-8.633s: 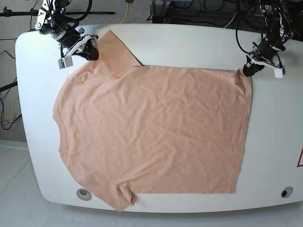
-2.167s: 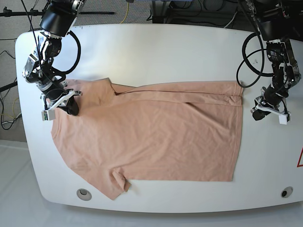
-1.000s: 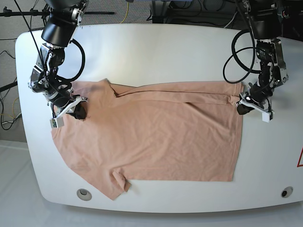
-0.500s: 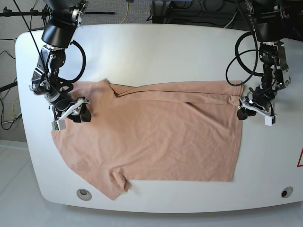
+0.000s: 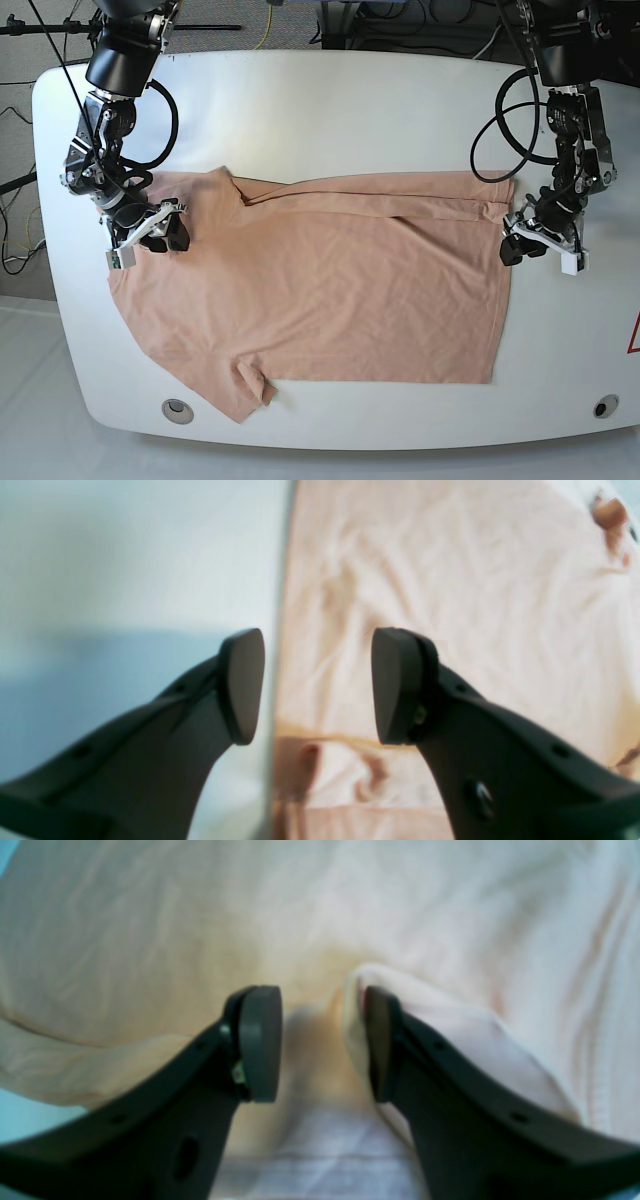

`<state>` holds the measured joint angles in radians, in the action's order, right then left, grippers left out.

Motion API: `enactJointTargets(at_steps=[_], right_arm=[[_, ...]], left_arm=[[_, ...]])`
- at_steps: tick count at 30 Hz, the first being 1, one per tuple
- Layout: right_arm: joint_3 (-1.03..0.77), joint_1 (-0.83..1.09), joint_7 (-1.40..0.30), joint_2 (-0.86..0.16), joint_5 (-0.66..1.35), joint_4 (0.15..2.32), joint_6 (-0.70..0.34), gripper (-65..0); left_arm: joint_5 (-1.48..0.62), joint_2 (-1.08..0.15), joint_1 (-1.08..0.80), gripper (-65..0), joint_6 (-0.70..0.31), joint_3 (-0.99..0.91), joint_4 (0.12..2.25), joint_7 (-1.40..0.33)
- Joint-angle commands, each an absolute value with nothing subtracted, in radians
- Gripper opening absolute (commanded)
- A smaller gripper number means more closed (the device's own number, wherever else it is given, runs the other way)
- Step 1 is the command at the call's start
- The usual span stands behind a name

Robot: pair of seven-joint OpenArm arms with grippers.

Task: Fold the T-shirt properly
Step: 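Open both grippers and release the folded collar edge onto the shirt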

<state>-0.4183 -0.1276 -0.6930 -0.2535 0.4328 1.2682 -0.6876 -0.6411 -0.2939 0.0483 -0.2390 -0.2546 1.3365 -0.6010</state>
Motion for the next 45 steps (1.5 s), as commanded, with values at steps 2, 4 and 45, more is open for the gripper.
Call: enactJointTargets(at_steps=[2,4,45], right_arm=[[-0.422,-0.113,-0.677,-0.28,0.449,1.398,-0.698,-37.1],[-0.424,-0.096,-0.68,-0.284,0.448,1.447,-0.694,-36.1],[-0.435,-0.03,-0.823,-0.302,0.434,1.611,-0.679,-32.3]], left_arm=[[-0.602,-0.314,0.06,-38.4,-0.272,-0.264,1.456,-0.577],[-0.572,-0.315,0.056,-39.5,-0.281,-0.265,1.499,-0.586],[-0.507,-0.392,-0.142,-35.1,-0.336,-0.212,1.734,-0.597]])
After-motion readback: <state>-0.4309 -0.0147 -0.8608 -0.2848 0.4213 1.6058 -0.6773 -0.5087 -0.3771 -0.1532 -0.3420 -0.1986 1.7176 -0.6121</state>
